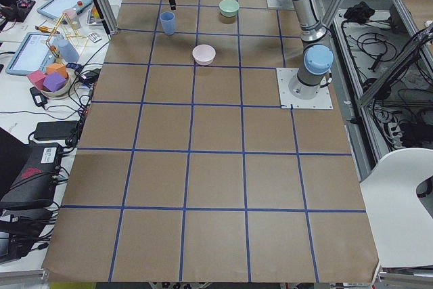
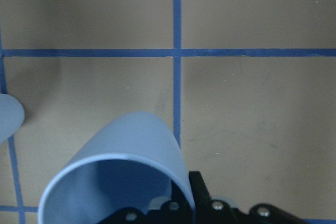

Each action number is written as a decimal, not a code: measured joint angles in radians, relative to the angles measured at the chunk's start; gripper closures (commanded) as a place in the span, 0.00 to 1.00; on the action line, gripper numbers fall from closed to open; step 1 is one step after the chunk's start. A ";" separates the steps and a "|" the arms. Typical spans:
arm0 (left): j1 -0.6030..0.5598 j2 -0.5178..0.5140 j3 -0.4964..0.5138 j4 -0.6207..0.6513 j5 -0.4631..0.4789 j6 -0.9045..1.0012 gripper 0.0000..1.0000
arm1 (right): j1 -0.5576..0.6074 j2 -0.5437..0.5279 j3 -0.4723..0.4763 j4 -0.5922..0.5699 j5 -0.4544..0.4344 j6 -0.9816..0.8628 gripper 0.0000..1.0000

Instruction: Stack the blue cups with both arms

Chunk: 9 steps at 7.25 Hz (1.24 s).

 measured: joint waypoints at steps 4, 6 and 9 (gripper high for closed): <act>0.106 0.269 -0.104 -0.276 0.085 0.258 0.05 | 0.190 0.006 -0.070 0.051 0.018 0.349 1.00; 0.121 0.367 -0.283 -0.072 0.085 0.256 0.00 | 0.234 0.022 -0.076 0.052 0.035 0.424 1.00; 0.135 0.458 -0.495 0.269 0.067 0.268 0.00 | 0.260 0.055 -0.101 0.039 0.020 0.442 1.00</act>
